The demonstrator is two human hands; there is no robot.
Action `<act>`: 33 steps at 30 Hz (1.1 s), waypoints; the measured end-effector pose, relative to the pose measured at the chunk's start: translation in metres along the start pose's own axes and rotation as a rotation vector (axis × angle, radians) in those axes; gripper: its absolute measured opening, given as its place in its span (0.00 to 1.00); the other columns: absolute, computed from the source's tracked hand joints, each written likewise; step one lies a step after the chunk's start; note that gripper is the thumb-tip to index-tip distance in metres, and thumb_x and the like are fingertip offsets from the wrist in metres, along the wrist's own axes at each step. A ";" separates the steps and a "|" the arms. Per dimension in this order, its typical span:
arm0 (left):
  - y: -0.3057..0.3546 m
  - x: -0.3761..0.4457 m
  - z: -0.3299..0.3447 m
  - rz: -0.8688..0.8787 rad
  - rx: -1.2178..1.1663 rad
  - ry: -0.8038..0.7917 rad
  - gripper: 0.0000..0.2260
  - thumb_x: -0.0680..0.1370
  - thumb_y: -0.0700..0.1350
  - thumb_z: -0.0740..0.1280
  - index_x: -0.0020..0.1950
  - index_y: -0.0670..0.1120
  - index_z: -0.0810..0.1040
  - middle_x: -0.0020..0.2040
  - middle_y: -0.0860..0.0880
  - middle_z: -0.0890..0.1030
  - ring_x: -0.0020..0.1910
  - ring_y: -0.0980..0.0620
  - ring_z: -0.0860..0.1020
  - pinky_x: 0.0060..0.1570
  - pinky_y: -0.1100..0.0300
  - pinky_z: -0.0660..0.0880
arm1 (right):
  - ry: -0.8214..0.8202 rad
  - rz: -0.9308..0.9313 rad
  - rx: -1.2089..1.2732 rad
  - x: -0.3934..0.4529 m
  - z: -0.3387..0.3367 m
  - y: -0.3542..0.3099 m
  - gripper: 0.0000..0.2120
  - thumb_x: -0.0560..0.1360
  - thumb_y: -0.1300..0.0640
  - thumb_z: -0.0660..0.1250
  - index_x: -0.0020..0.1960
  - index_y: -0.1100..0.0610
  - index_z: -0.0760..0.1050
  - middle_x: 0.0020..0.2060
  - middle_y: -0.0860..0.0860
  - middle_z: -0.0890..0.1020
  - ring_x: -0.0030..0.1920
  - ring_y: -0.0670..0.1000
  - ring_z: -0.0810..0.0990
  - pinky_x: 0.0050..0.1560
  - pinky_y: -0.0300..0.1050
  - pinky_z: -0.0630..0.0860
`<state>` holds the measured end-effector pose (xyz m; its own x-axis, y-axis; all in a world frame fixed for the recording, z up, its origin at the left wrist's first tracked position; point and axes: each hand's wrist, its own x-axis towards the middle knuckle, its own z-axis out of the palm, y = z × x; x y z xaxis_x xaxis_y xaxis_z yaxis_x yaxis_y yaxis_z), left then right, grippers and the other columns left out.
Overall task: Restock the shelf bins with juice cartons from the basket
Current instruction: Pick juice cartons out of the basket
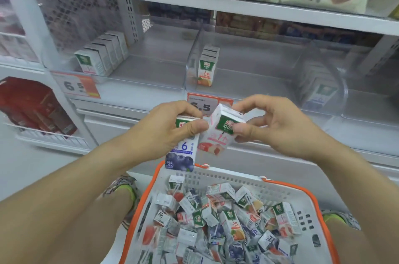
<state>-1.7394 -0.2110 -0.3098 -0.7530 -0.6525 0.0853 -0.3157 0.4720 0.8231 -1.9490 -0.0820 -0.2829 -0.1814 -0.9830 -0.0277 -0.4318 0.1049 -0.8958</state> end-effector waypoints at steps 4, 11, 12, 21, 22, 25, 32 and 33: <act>-0.030 -0.022 -0.043 -0.048 -0.038 0.242 0.22 0.65 0.68 0.64 0.48 0.53 0.78 0.36 0.59 0.82 0.34 0.64 0.79 0.34 0.73 0.71 | 0.133 -0.084 0.204 0.046 0.038 -0.038 0.13 0.72 0.66 0.73 0.56 0.64 0.77 0.54 0.61 0.81 0.41 0.59 0.87 0.44 0.49 0.84; -0.091 -0.041 -0.092 -0.143 -0.106 0.481 0.19 0.73 0.61 0.62 0.54 0.49 0.75 0.47 0.56 0.79 0.38 0.70 0.76 0.36 0.77 0.68 | 0.115 -0.204 0.152 0.188 0.134 -0.109 0.15 0.70 0.69 0.76 0.55 0.69 0.77 0.52 0.62 0.82 0.47 0.60 0.86 0.42 0.52 0.85; -0.100 -0.041 -0.093 -0.159 -0.115 0.490 0.17 0.74 0.61 0.63 0.53 0.50 0.76 0.46 0.56 0.80 0.38 0.70 0.76 0.36 0.76 0.68 | 0.092 -0.190 0.136 0.209 0.149 -0.115 0.15 0.70 0.69 0.76 0.54 0.69 0.77 0.51 0.63 0.82 0.47 0.60 0.86 0.42 0.52 0.85; -0.152 -0.022 -0.097 -0.247 -0.165 0.439 0.14 0.77 0.60 0.65 0.51 0.50 0.76 0.41 0.53 0.82 0.30 0.66 0.78 0.29 0.73 0.68 | -0.004 -0.059 -0.223 0.322 0.240 -0.120 0.15 0.66 0.60 0.81 0.48 0.61 0.78 0.40 0.54 0.83 0.32 0.45 0.84 0.35 0.40 0.82; -0.153 -0.021 -0.098 -0.254 -0.169 0.436 0.14 0.77 0.59 0.65 0.51 0.49 0.77 0.41 0.53 0.82 0.30 0.66 0.78 0.30 0.74 0.69 | 0.008 -0.069 -0.251 0.325 0.244 -0.119 0.15 0.66 0.59 0.81 0.47 0.60 0.77 0.37 0.51 0.81 0.26 0.39 0.80 0.27 0.33 0.77; -0.153 -0.023 -0.104 -0.271 -0.159 0.452 0.15 0.78 0.59 0.64 0.50 0.48 0.77 0.40 0.55 0.81 0.31 0.69 0.77 0.31 0.76 0.68 | 0.039 -0.060 -0.303 0.329 0.248 -0.120 0.17 0.67 0.53 0.81 0.48 0.59 0.77 0.36 0.50 0.80 0.30 0.40 0.81 0.29 0.34 0.77; -0.132 -0.018 -0.105 -0.289 -0.244 0.501 0.23 0.73 0.65 0.59 0.51 0.47 0.78 0.41 0.54 0.81 0.36 0.63 0.77 0.37 0.70 0.70 | 0.048 -0.191 -0.129 0.255 0.179 -0.120 0.05 0.73 0.64 0.73 0.47 0.63 0.78 0.37 0.57 0.84 0.38 0.55 0.86 0.42 0.53 0.85; -0.125 -0.015 -0.103 -0.279 -0.261 0.504 0.25 0.73 0.66 0.59 0.51 0.46 0.79 0.41 0.54 0.81 0.38 0.61 0.77 0.40 0.68 0.70 | 0.021 -0.212 -0.123 0.235 0.162 -0.118 0.04 0.74 0.66 0.71 0.48 0.64 0.78 0.36 0.57 0.84 0.37 0.55 0.86 0.41 0.53 0.85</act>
<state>-1.6296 -0.3210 -0.3563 -0.2784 -0.9592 0.0494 -0.2612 0.1252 0.9571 -1.7977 -0.3497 -0.2554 -0.0931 -0.9817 0.1661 -0.5665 -0.0850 -0.8197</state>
